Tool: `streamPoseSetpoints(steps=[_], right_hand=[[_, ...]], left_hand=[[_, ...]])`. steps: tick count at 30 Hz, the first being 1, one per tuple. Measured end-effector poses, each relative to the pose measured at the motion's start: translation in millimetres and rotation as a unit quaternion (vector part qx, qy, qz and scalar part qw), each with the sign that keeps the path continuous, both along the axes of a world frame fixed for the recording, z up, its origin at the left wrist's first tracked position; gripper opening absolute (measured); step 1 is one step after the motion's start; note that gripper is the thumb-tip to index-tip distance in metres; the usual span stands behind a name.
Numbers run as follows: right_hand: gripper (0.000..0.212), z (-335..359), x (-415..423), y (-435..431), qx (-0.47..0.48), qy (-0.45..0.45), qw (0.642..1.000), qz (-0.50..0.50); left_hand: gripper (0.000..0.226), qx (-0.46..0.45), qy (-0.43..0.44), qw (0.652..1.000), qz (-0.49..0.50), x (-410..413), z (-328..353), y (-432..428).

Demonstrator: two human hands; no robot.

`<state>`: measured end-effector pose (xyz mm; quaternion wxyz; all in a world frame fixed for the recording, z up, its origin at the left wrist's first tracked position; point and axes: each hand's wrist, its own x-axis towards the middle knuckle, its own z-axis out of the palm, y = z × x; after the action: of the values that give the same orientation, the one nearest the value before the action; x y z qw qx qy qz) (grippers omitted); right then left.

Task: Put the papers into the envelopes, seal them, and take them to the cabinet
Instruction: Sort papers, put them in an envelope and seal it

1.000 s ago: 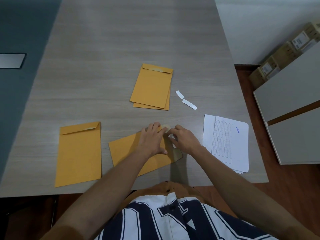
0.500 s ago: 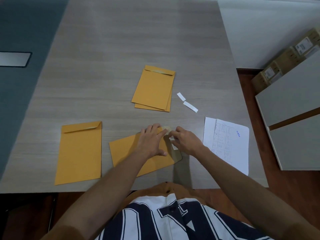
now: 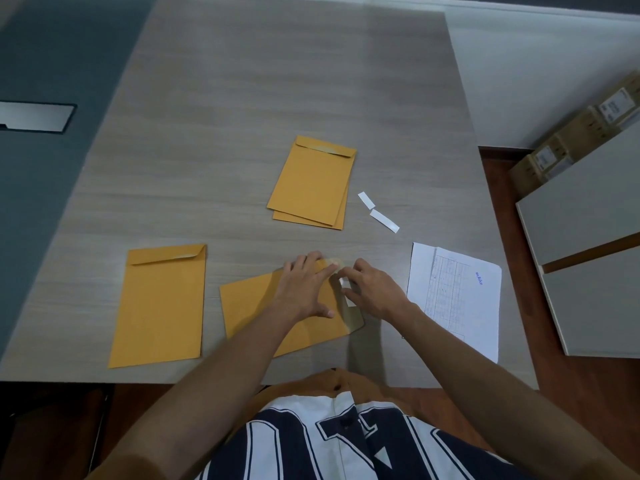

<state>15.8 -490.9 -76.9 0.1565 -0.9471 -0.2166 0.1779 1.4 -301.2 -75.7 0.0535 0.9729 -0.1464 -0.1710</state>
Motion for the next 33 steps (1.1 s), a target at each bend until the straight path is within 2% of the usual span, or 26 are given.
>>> streamPoseSetpoints(steps=[17,24,28,33], right_hand=[[0.030,-1.4,-4.2,6.7,0.011,0.002,0.999,-0.032],[0.026,-1.4,-9.6,13.1,0.054,0.020,0.993,-0.105],[0.033,1.7,-9.9,11.7,0.169,0.074,0.957,-0.224],[0.014,8.7,-0.1,3.9,0.289,0.119,0.871,-0.379]], left_hand=[[0.101,0.009,-0.004,1.000,-0.006,0.3,0.5,-0.6],[0.100,0.010,-0.009,1.000,-0.010,-0.1,1.0,0.1],[0.101,0.009,-0.006,1.000,-0.008,-0.2,0.8,-0.2],[0.102,0.018,-0.007,0.999,0.027,2.4,0.2,0.0]])
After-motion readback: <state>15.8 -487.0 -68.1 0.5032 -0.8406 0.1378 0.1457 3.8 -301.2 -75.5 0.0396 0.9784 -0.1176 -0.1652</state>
